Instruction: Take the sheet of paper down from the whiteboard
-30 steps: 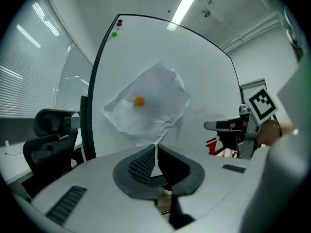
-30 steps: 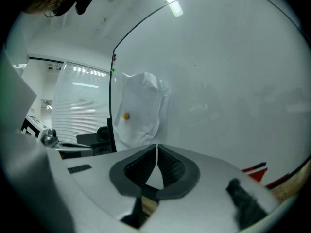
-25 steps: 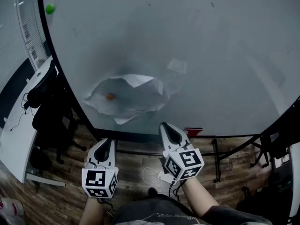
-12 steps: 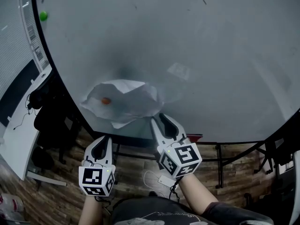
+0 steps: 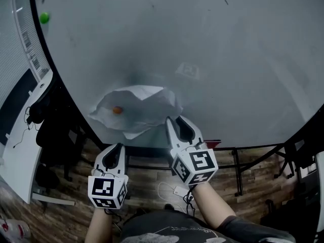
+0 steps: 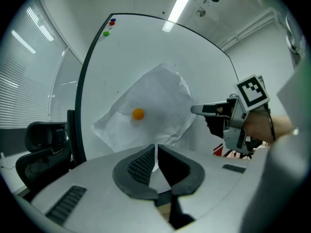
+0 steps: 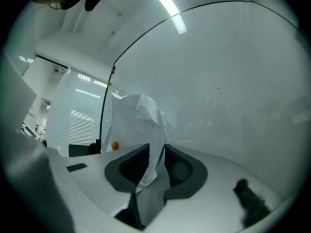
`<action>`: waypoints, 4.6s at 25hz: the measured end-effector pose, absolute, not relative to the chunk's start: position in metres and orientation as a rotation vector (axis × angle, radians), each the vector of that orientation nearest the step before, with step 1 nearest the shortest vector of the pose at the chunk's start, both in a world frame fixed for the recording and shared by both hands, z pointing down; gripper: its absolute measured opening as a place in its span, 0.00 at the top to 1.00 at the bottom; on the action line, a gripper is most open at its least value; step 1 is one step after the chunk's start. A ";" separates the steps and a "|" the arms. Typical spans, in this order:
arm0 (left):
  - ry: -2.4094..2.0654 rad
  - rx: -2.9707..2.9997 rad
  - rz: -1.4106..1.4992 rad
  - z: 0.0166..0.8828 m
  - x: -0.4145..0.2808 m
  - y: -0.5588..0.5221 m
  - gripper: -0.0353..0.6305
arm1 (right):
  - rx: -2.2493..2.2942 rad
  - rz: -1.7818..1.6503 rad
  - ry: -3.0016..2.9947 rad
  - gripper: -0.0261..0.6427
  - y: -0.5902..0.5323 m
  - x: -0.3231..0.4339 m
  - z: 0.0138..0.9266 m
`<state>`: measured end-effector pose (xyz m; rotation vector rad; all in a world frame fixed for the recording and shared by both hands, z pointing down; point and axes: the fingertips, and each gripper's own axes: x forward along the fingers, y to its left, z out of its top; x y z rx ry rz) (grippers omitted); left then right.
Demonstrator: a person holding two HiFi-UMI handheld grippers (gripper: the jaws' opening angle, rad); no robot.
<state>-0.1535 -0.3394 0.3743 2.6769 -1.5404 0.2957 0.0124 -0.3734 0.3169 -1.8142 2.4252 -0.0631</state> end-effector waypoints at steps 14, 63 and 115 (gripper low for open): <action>-1.643 2.763 0.174 0.335 -0.153 -0.388 0.73 | -1.906 -0.138 2.331 0.92 -0.373 0.013 0.320; -1.894 2.299 0.264 0.420 -0.180 -0.286 0.76 | -1.442 -0.347 2.843 0.93 -0.324 -0.048 0.411; -1.866 2.236 0.303 0.450 0.011 0.036 0.76 | -1.453 -0.430 3.041 0.93 0.004 0.168 0.468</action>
